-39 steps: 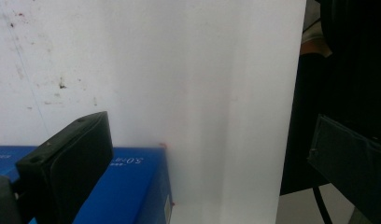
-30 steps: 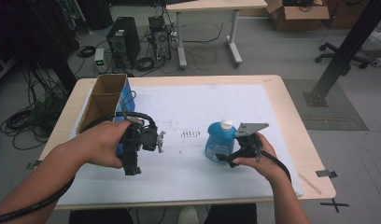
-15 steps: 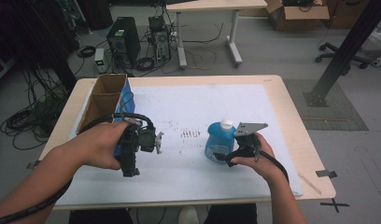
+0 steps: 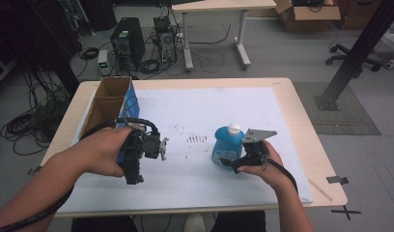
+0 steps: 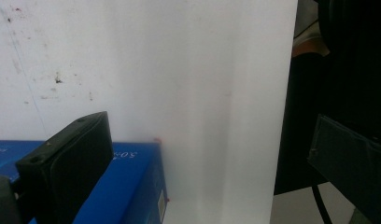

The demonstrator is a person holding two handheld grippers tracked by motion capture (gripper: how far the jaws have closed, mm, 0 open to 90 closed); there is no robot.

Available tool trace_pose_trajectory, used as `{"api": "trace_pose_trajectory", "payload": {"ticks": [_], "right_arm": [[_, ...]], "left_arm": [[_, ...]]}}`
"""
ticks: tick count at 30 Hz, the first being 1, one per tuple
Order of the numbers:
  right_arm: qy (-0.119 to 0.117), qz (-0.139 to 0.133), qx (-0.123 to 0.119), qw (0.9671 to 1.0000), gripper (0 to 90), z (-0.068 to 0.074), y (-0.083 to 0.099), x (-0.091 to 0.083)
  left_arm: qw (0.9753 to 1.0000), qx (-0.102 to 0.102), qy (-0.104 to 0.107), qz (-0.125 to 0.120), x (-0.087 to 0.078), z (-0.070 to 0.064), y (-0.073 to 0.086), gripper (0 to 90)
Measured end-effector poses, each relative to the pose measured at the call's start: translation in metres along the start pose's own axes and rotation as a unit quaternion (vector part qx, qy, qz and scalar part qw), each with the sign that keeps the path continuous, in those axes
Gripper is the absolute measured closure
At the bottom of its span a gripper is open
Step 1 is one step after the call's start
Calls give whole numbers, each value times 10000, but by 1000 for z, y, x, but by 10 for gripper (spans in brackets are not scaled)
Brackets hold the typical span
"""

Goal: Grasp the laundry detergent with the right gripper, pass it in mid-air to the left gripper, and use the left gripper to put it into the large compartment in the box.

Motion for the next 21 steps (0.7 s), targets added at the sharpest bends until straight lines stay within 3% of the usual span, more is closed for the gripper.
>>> {"api": "trace_pose_trajectory", "payload": {"ticks": [3, 21], "right_arm": [[9, -30, -36, 10000, 113, 0, 0, -1], [-8, -90, -54, 9999, 177, 0, 4, -4]], "left_arm": [[10000, 5, -10, 21, 0, 0, 1, 2], [10000, -2, -15, -16, 2, 1, -3, 2]]}}
Point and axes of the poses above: each handheld gripper's, and its own axes: x roughly forward along the jaws, y roughly out of its underside, z roughly to its left, the point moved 8 cm from there along x, roughly forward along the jaws, and after that the axes turned 2 degrees about y, right-handed, at the moved point
